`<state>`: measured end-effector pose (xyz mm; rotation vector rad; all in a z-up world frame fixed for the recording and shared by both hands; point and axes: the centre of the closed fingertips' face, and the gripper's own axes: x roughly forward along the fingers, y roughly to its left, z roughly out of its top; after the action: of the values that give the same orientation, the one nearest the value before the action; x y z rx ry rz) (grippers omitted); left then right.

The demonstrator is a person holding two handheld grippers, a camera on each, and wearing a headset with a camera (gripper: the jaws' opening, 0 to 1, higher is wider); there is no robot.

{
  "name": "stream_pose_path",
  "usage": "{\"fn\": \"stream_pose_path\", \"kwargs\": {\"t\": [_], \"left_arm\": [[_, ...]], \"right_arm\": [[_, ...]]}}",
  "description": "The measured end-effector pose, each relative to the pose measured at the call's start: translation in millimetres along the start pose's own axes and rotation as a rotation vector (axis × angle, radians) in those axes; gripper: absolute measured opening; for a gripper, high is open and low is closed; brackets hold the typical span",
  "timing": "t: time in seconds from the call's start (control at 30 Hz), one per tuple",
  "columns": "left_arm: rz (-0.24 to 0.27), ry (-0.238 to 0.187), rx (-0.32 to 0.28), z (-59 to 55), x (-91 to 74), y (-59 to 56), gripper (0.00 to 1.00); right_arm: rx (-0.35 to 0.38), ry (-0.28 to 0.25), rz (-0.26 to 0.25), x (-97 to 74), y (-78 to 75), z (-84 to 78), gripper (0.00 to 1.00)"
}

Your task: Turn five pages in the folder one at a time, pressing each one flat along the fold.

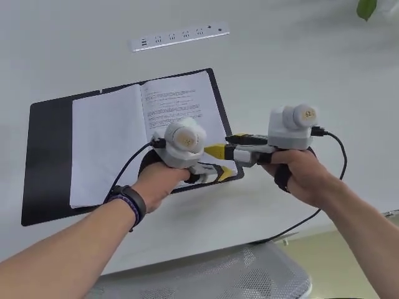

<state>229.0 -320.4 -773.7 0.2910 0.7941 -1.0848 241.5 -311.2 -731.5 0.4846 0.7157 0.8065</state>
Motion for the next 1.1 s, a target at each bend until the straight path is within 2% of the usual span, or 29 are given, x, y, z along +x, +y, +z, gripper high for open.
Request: {"fn": "stream_pose_path", "kwargs": {"t": [0.17,0.33,0.57,0.83,1.1], "left_arm": [[-0.01,0.006,0.004,-1.8,-2.9,-2.5,0.64],[-0.012,0.004,0.011,-5.2,-10.7,-4.8,0.65],[0.001,-0.017,0.012,-3.6,-22.9,-3.5,0.67],[0.033,-0.047,0.022,0.5,-42.2,4.8,0.69],[0.072,-0.084,0.01,1.6,-67.1,14.5,0.69]], "right_arm": [[0.03,0.007,0.01,-0.1,-1.8,-0.6,0.45],[0.052,0.048,0.006,3.3,-1.9,-15.6,0.38],[0.094,0.049,-0.006,5.9,-1.7,-27.8,0.2],[0.138,0.021,-0.011,8.3,0.2,-24.5,0.01],[0.14,-0.001,-0.009,8.5,11.3,-15.4,0.01]]}}
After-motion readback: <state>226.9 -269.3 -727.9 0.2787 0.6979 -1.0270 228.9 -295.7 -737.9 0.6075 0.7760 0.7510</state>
